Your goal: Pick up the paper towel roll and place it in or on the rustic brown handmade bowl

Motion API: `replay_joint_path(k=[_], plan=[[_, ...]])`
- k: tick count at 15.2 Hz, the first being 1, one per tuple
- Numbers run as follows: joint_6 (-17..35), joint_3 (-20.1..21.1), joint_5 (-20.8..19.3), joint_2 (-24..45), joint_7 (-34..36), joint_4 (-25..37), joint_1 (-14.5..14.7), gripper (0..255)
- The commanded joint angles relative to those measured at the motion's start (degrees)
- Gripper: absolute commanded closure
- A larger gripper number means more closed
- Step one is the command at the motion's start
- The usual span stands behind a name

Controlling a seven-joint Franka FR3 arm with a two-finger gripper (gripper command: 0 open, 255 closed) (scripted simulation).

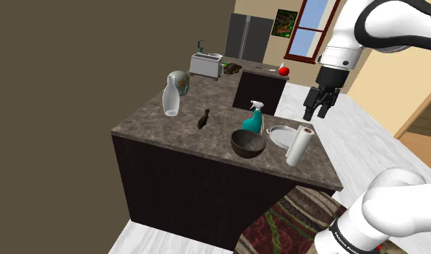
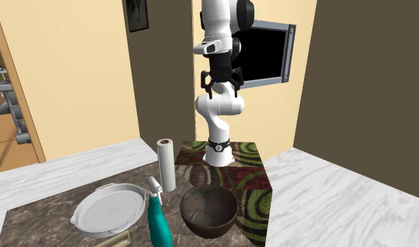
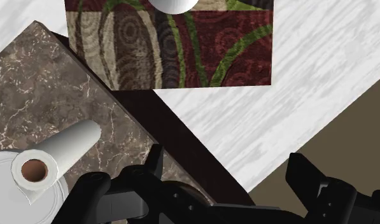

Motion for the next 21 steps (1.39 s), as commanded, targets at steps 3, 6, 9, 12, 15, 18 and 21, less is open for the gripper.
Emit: replay_joint_path(k=[3,6,9,12,15,18,21], plan=[[2.2,-2.0,-1.7,1.2,-2.4,-1.2,-0.7,0],[5.7,-4.9,-4.2,3.5,-5.9,-2.6,-1.8,0],[9.3,-7.9,-6.5,6.4,-9.4,-3.4,-2.9,0],[13.0,-10.9,-8.4,10.0,-12.7,-3.5,-3.8,0],[16.8,-13.8,-9.9,14.2,-16.1,-3.0,-4.6,0],[20.5,-16.8,-10.8,19.0,-19.5,-1.8,-5.3,0],[24.0,-19.6,-11.1,24.2,-23.0,0.0,-5.7,0]])
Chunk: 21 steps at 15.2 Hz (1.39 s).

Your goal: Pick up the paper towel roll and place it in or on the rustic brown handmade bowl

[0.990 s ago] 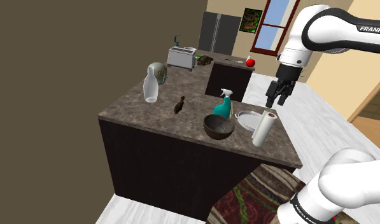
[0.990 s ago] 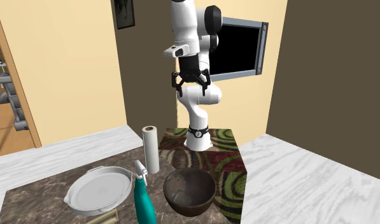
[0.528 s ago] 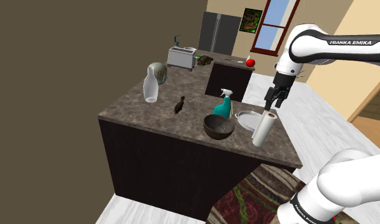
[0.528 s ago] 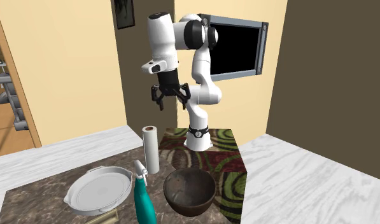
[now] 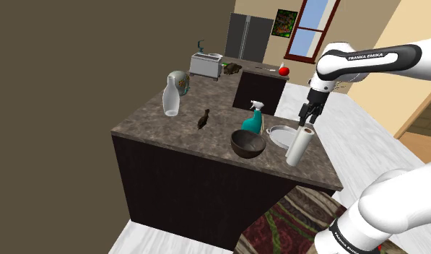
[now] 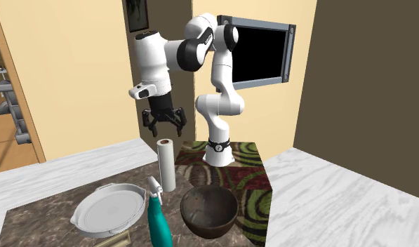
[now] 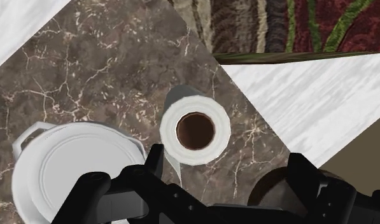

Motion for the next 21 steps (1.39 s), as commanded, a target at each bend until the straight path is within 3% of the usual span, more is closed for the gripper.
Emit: replay_joint_path(k=[1,9,17,18,21], plan=[[2.3,-1.9,0.1,3.8,-2.4,1.6,-0.2,0],[8.4,-2.4,0.0,5.0,-2.6,-3.3,-0.3,0],[8.4,-2.4,0.0,5.0,-2.6,-3.3,-0.3,0],[8.4,-2.4,0.0,5.0,-2.6,-3.3,-0.3,255],[8.4,-2.4,0.0,5.0,-2.6,-3.3,-0.3,255]])
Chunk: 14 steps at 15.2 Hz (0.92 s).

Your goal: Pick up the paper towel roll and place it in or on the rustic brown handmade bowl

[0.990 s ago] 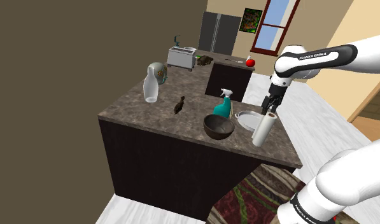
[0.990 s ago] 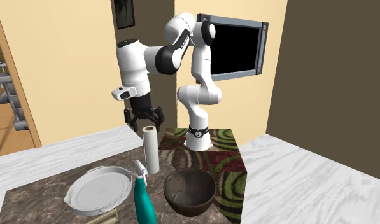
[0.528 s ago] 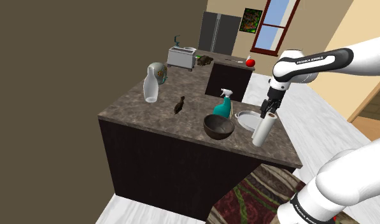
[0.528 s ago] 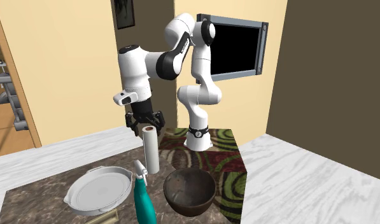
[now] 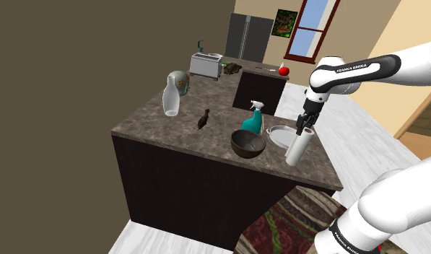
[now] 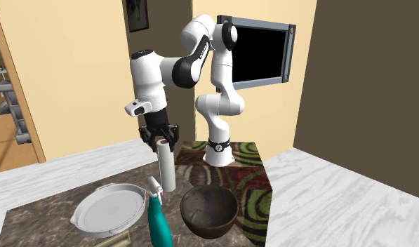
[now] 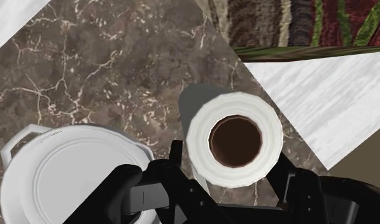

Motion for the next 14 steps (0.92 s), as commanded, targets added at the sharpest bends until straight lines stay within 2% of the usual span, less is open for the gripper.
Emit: replay_joint_path(k=[1,6,14], plan=[[0.0,0.0,0.0,0.0,0.0,0.0,0.0,255],[0.0,0.0,0.0,0.0,0.0,0.0,0.0,255],[-6.6,0.8,-0.2,-2.3,0.5,4.3,0.0,255]])
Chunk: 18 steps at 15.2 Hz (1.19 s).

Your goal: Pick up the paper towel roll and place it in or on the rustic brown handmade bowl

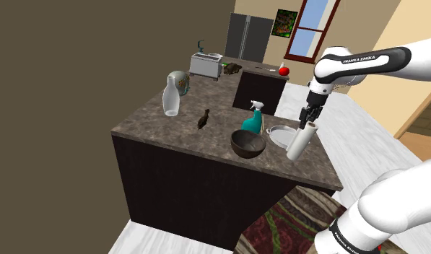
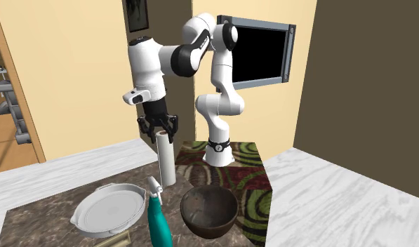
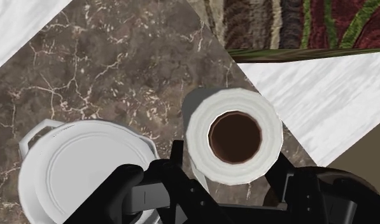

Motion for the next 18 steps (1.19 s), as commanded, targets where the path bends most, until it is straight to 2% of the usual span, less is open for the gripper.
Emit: replay_joint_path(k=[1,18], plan=[[-1.7,0.3,0.0,-0.5,0.2,1.2,0.1,255],[-15.0,1.6,0.4,-2.0,0.6,13.0,0.4,255]])
